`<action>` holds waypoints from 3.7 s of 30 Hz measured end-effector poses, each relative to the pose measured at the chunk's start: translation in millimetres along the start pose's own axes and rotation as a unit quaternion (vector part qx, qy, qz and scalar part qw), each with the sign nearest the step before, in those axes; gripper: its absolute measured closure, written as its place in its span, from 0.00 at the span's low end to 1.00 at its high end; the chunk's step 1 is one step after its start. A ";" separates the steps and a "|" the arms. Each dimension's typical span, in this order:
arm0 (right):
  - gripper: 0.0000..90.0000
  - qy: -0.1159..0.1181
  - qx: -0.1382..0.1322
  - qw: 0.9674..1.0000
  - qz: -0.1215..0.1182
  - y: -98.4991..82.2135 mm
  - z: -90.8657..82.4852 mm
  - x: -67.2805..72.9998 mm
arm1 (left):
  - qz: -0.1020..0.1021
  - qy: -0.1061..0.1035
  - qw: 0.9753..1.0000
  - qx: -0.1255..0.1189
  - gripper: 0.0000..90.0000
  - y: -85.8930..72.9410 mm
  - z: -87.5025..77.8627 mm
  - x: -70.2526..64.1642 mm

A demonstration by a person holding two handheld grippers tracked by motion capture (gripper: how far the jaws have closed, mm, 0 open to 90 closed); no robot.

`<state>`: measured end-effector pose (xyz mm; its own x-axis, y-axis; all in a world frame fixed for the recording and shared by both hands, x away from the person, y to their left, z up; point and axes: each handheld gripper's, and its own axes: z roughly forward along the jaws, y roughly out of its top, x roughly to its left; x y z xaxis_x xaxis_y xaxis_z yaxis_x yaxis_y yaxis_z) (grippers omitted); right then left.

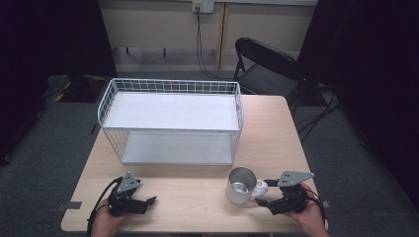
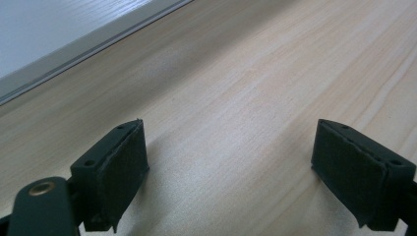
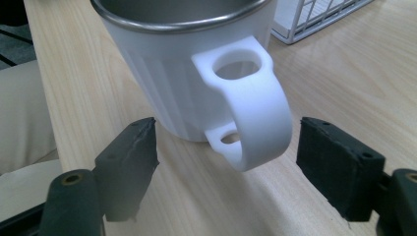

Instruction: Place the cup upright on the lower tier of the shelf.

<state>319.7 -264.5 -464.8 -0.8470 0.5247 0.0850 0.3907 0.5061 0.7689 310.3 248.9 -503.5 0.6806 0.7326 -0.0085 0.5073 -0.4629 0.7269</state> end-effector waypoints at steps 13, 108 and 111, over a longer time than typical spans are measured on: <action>0.38 0.012 -0.004 1.000 -0.009 9.4 -2.7 -0.6 | 0.000 0.000 1.000 0.000 0.15 0.0 0.0 0.0; 0.80 0.001 -0.091 0.995 -0.032 54.9 13.3 24.6 | 0.000 -0.001 1.000 0.000 0.14 0.0 0.1 0.1; 0.80 0.004 -0.094 0.995 -0.032 59.1 16.6 25.6 | 0.000 -0.001 1.000 0.000 0.14 0.0 0.1 0.1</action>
<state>327.1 -209.8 -427.7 -0.8716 0.4889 0.0371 0.2625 0.4015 0.8774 310.4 248.9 -503.6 0.6816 0.7317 -0.0094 0.5071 -0.4630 0.7270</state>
